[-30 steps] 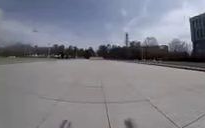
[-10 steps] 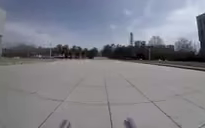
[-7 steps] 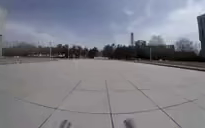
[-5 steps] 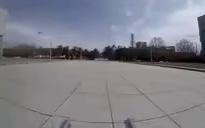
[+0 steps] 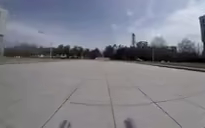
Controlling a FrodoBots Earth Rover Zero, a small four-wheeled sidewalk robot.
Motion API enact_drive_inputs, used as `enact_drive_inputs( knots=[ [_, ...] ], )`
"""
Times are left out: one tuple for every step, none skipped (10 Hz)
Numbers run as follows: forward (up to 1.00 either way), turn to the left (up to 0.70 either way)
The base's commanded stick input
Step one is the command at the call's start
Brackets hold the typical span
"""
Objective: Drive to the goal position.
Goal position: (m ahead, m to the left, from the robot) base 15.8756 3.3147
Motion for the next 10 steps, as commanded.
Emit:
enact_drive_inputs(
  knots=[
    [0.85, 0.00],
    [0.85, 0.00],
    [0.85, 0.00],
    [0.85, 0.00],
    [0.85, 0.00],
    [0.85, 0.00],
    [0.85, 0.00],
    [0.85, 0.00],
    [0.85, 0.00],
    [0.85, 0.00]
  ],
)
